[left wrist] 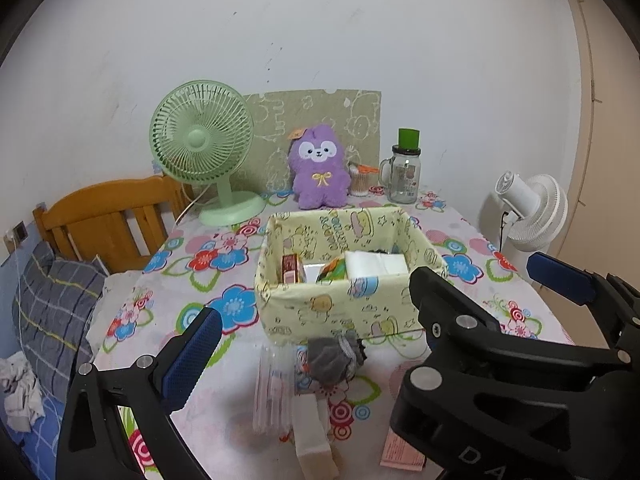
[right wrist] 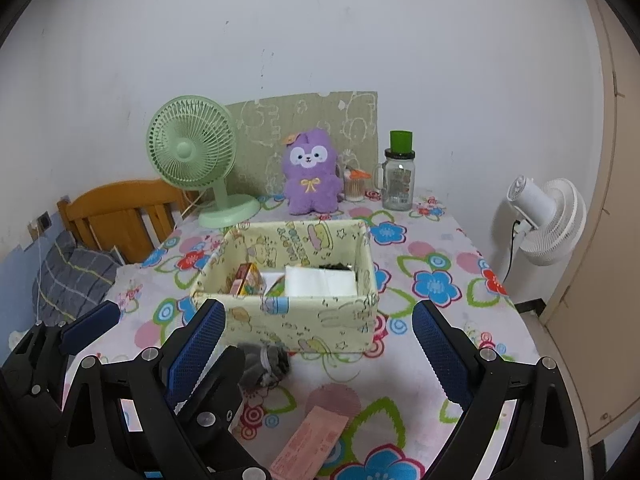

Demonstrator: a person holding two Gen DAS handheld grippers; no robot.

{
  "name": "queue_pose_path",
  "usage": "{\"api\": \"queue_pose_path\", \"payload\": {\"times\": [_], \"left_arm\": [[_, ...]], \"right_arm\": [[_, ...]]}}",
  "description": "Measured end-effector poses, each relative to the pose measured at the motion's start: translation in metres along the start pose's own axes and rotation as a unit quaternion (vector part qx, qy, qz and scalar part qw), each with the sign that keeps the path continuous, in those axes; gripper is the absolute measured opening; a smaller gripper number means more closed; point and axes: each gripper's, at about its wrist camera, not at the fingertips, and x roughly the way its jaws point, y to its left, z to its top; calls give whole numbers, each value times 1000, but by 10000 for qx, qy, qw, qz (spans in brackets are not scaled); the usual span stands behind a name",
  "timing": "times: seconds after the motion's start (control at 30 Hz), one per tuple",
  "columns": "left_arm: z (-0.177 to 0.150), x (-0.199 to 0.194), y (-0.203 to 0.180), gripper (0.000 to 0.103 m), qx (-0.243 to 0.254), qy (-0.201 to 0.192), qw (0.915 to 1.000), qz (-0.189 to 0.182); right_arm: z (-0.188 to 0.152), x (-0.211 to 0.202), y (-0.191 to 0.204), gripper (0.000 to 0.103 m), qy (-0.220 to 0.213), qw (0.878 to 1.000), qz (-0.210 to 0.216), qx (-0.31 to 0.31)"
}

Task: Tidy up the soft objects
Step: 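Withdraw both open tools from the box toward the items on the table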

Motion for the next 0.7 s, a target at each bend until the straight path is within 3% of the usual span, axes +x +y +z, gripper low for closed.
{"api": "queue_pose_path", "payload": {"times": [0.7], "left_arm": [[-46, 19, 3, 102, -88, 292, 9993, 220]], "right_arm": [[-47, 20, 3, 96, 325, 9994, -115, -8]]}}
